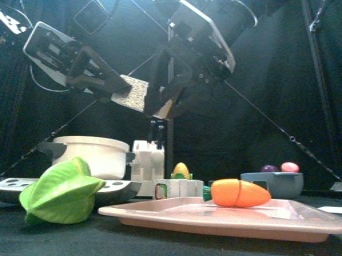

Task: Hand over egg sushi

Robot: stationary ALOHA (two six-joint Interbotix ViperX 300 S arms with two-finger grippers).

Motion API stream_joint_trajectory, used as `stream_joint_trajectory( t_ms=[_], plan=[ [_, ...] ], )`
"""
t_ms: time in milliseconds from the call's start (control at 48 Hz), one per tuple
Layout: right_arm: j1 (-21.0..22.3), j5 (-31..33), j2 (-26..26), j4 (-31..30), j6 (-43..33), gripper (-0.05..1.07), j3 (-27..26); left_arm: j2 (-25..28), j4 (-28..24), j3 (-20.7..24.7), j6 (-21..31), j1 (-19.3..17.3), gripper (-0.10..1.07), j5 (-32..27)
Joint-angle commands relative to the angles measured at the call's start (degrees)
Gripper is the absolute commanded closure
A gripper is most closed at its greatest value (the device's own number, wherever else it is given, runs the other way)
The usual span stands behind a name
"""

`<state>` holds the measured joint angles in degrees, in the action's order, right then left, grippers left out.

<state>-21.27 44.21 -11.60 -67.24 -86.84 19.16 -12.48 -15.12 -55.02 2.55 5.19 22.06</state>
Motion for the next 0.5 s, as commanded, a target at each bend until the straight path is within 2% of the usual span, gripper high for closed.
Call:
stream_joint_trajectory(
  t_ms=[0, 479],
  plan=[
    [0.18, 0.09, 1.14, 0.09, 0.09, 0.10, -0.35, -0.35, 0.09, 1.49, -0.09, 0.00, 0.39, 0.62],
    [0.18, 0.00, 1.23, 0.79, 0.18, 0.10, -0.09, -0.35, 1.14, 0.70, 0.09, 0.09, 0.39, 0.62]
  ],
)
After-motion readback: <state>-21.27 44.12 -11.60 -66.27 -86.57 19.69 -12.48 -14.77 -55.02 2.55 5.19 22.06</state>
